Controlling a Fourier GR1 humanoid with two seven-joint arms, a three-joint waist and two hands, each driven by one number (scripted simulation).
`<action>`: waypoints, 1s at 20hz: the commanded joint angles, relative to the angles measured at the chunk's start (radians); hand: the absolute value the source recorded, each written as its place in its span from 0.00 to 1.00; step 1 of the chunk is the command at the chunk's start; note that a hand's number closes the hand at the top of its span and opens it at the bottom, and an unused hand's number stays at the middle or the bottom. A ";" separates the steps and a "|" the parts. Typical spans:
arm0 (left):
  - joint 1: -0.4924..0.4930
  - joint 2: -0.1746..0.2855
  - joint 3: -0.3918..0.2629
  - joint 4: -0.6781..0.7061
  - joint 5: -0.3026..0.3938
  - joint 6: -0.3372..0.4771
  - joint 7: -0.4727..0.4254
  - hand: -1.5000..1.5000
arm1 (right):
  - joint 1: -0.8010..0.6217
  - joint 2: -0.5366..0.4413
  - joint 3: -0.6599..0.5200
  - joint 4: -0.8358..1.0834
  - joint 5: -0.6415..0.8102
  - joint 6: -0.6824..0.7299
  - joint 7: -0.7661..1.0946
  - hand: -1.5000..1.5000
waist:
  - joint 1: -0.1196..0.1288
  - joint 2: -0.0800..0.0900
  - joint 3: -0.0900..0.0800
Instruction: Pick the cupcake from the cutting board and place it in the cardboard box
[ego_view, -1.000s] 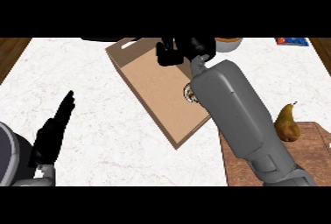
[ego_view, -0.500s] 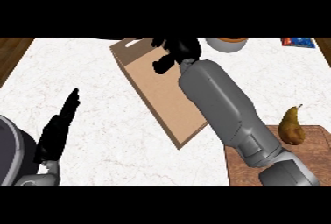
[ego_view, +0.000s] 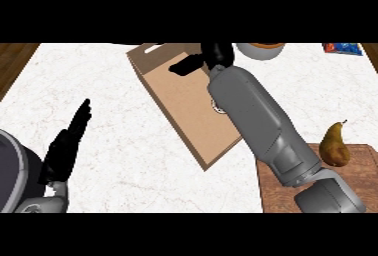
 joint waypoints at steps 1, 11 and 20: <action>-0.038 -0.016 0.007 0.051 -0.020 0.033 -0.009 0.50 | 0.004 0.000 -0.104 0.001 -0.094 -0.114 -0.101 0.00 | -0.013 0.005 0.000; 0.076 0.016 0.031 -0.002 0.003 -0.001 -0.050 0.50 | 0.064 -0.153 -0.338 -0.048 -0.259 -0.085 -0.245 0.00 | -0.042 -0.010 0.000; 0.095 0.024 0.044 -0.057 0.009 -0.011 -0.015 0.50 | 0.284 -0.395 -0.445 -0.166 -0.383 0.176 -0.337 0.00 | -0.060 -0.017 0.000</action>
